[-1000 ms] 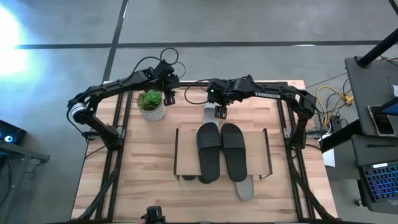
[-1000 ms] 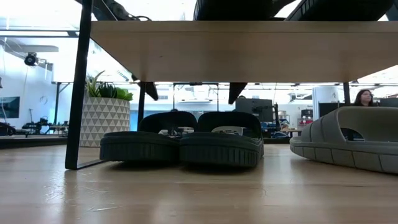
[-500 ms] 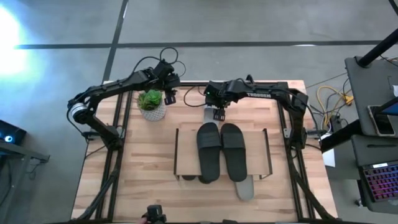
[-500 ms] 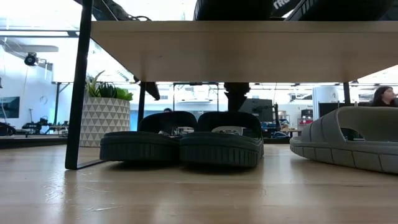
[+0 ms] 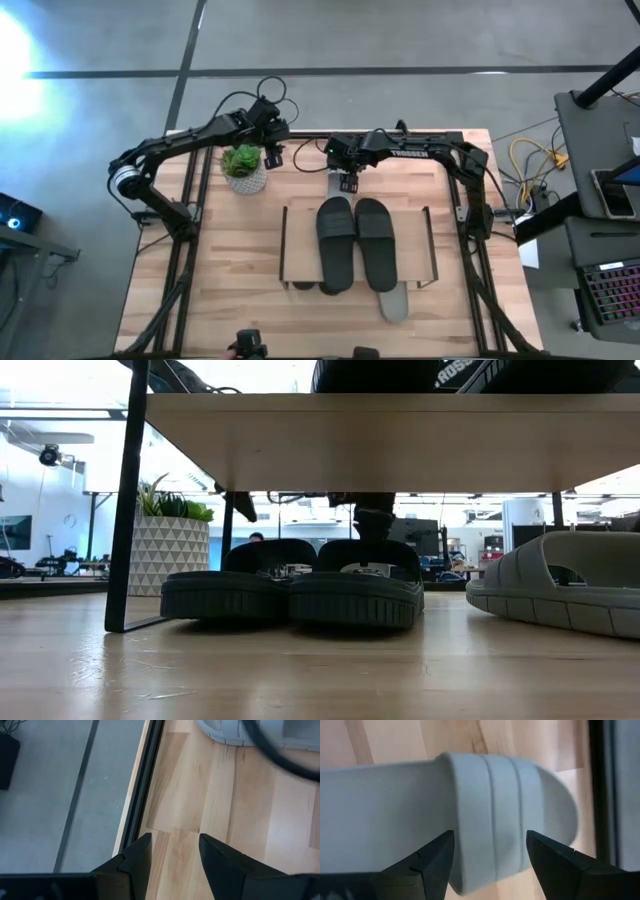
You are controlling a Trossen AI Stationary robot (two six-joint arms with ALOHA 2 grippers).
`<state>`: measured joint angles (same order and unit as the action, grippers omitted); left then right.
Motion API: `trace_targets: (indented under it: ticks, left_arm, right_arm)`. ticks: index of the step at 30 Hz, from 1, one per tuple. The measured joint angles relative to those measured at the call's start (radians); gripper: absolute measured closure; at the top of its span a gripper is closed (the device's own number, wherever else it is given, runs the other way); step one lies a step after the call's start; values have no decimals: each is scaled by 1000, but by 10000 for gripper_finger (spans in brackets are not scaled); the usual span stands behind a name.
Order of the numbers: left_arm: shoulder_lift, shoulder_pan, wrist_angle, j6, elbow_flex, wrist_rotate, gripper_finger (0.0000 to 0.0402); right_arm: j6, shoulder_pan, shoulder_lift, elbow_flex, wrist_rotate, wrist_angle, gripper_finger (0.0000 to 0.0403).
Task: Pick and place slides into the shelf
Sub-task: Put the gray slide under the shelf
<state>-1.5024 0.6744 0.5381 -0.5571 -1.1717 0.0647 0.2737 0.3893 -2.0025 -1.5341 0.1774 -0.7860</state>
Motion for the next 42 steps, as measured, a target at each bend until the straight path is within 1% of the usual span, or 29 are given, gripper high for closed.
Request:
trace_targets:
  ticks: [6,8,10,13,19,21,28,33,37,42]
  left_arm:
    - [0,0,-11,0,0,0,252]
    - [0,0,-11,0,0,0,252]
    - [0,0,-10,0,0,0,252]
    - [0,0,-10,0,0,0,252]
    - [0,0,-15,0,0,0,252]
    - [0,0,-15,0,0,0,252]
    - [0,0,-15,1,0,0,252]
    - [0,0,-15,1,0,0,252]
    - [0,0,-15,2,0,0,252]
    - [0,0,-15,3,0,-1,252]
  right_arm:
    - [25,8,-30,2,10,14,165]
    - [31,10,-31,3,54,23,172]
    - [33,13,-28,3,112,45,188]
    - [34,27,-23,0,138,44,230]
    - [18,54,-22,2,141,37,348]
    - [15,62,-22,2,146,40,380]
    - [-11,79,-18,0,169,44,392]
    - [6,82,-3,-21,182,36,393]
    - [40,91,36,-58,253,40,394]
    - [16,105,104,-116,296,28,394]
